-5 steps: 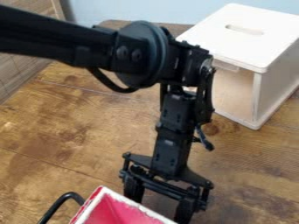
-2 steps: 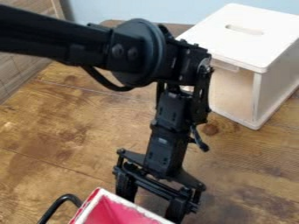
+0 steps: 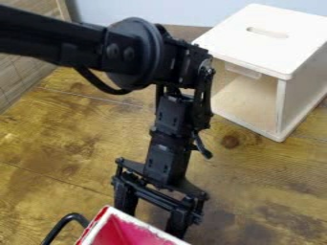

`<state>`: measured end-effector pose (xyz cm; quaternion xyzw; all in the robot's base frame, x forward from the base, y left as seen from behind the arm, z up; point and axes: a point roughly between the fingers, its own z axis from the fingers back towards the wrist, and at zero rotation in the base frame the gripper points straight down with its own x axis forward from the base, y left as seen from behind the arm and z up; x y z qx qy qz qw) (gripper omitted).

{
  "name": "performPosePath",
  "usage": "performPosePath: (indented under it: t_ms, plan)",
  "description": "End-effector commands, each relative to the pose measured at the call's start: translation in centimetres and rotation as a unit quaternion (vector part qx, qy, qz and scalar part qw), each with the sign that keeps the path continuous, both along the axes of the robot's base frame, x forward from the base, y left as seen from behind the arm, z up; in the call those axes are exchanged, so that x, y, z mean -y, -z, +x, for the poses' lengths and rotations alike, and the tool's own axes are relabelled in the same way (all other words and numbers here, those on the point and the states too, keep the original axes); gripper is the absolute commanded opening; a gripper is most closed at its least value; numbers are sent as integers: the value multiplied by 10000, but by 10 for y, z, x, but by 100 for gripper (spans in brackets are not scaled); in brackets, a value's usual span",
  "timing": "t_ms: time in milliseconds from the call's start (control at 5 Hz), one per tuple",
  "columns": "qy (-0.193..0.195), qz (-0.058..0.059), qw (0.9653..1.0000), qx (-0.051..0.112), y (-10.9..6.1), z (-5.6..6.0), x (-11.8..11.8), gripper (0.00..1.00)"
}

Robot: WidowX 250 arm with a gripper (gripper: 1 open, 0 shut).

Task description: Close the drawer

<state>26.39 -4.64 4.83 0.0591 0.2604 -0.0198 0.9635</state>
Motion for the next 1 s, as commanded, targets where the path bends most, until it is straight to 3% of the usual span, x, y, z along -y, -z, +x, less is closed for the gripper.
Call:
performPosePath:
  t_ms: [0, 200, 800]
  plan:
    - [97, -43, 9991, 411, -19, 13, -10, 100]
    - [255, -54, 9988, 425, -18, 19, -12, 100]
    - [588, -31, 9970, 505, -20, 7, -39, 100]
